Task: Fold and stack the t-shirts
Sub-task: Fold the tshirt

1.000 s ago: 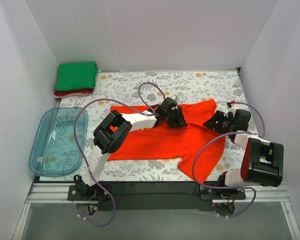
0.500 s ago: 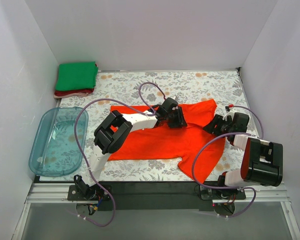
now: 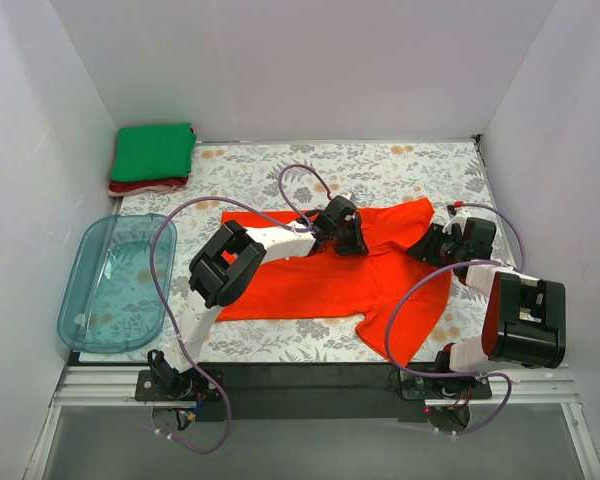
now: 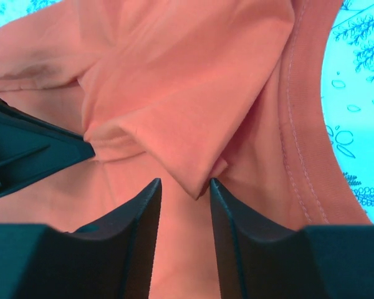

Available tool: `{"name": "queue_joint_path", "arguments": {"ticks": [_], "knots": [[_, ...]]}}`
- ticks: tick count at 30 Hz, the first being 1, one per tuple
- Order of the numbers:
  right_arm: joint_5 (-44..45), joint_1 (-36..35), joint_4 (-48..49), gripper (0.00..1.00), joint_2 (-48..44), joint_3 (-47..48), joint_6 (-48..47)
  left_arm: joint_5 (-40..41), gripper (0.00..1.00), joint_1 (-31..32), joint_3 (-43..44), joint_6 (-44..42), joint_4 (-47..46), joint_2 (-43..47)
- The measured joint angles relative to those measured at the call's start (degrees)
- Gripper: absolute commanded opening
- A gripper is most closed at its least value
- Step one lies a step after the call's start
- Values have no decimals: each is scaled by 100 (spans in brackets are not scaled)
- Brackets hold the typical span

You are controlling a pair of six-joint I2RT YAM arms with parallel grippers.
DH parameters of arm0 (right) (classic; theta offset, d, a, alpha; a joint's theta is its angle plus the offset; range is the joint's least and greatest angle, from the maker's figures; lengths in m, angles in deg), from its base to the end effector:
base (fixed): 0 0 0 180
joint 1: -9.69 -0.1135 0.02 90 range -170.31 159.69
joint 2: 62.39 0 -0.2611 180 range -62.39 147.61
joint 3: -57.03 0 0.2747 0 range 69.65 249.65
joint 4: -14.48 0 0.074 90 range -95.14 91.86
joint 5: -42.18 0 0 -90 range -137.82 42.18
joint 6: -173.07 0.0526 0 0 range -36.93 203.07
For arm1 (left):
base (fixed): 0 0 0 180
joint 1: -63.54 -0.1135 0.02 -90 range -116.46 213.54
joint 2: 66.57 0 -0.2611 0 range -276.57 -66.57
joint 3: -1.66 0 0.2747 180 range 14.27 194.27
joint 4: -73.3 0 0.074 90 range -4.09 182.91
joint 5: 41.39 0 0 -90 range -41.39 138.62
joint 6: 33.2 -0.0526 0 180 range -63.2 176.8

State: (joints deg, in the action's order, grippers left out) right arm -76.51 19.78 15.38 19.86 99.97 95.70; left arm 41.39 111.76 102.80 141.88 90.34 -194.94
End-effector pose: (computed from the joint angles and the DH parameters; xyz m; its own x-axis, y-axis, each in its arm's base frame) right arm 0.2914 -0.0262 0.1235 -0.6443 0.3095 -0.6994 -0.0777 0.8833 0.4624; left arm 0.3393 -0.3897 0.1044 -0.8367 -0.5470 0.0260 -0.3948 0.5696 -0.7209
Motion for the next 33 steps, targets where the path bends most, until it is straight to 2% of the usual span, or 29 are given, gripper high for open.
{"name": "queue_joint_path", "arguments": {"ticks": [11,13,17,18,19,23,25,33], "knots": [[-61,0,0,42,398,509,55,120,14,28,0,-131,7,0],[-107,0,-2,39,544,603,66,122,14,28,2,-136,7,0],[-240,0,-22,39,728,743,168,120,14,28,2,-151,7,0],[-275,0,-26,40,726,761,199,120,14,28,2,-153,7,0],[-289,0,-46,48,726,787,223,120,14,28,2,-151,7,0],[-232,0,-197,65,654,811,179,120,14,28,2,-153,7,0],[-186,0,-262,69,619,811,90,118,14,28,2,-153,7,0],[-164,-9,-356,70,658,850,-256,114,14,28,2,-162,7,2]]}}
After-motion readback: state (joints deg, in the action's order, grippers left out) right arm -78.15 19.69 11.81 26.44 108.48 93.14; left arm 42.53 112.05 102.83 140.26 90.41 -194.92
